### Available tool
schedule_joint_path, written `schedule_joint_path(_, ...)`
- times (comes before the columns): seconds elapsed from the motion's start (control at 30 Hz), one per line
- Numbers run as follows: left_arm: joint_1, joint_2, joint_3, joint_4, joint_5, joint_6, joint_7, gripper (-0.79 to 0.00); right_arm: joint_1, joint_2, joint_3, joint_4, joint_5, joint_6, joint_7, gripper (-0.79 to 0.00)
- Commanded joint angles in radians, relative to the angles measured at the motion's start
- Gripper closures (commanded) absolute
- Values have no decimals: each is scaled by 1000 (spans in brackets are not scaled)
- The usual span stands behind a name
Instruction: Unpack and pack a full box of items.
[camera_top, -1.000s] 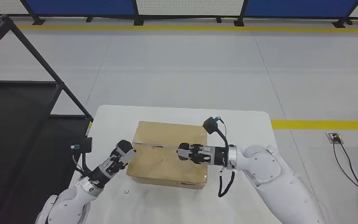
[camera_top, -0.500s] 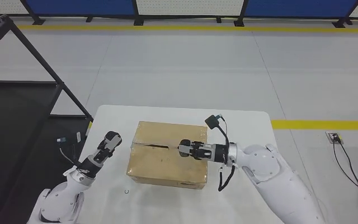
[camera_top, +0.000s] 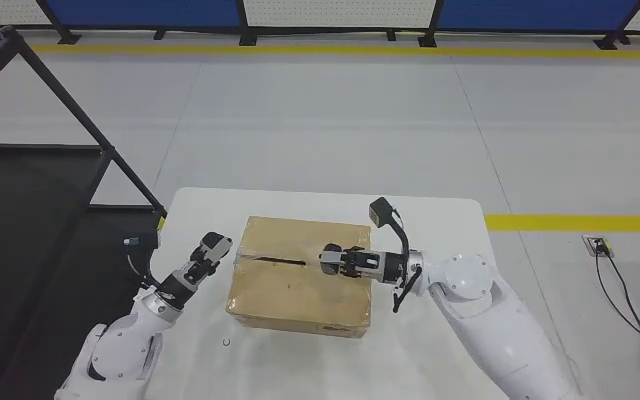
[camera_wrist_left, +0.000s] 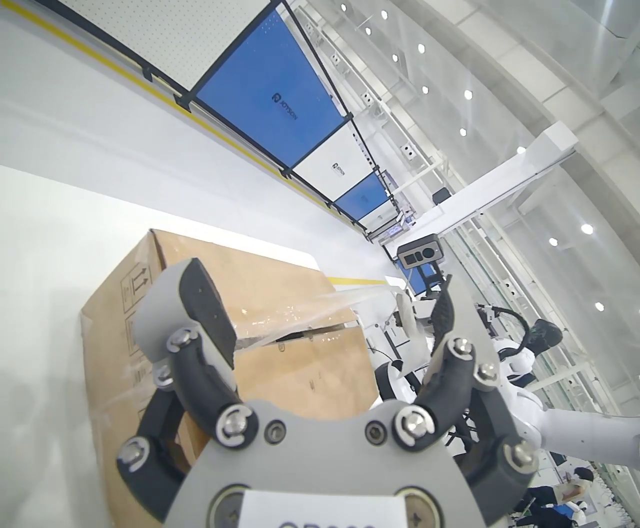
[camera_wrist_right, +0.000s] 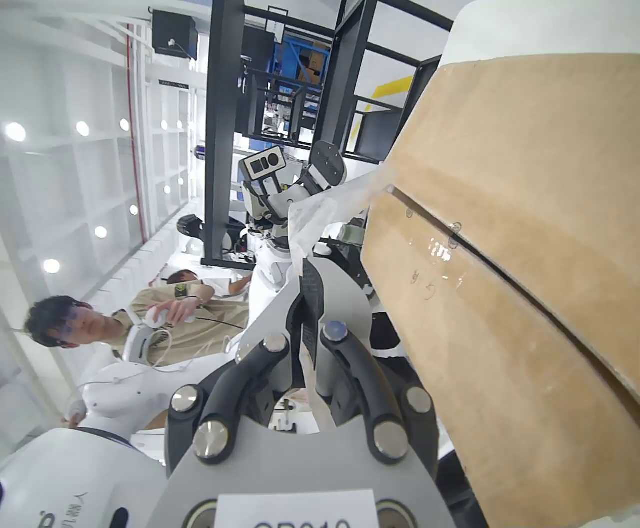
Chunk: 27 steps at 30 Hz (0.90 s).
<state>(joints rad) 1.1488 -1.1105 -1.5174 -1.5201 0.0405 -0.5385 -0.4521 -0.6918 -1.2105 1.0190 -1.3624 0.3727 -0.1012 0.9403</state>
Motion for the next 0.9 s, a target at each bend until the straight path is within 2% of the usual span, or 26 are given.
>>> schedule_joint_path(0.0,-21,-1,9,18,-19,-2,-10,-785,1,0,11,11,47,20,19,0)
schedule_joint_path(0.17,-72,-3,40,64,-106,-18,-86,-785,-2,0,24,22,94,73,30,0)
schedule_joint_path(0.37,-127,-1,65,129,-134,-14,-167,-785,-2,-1,23,30,97,126,30,0)
schedule_joint_path(0.87,-176,3,113,207,-151,-22,-289,-785,17,-6,6,67,101,157,73,0)
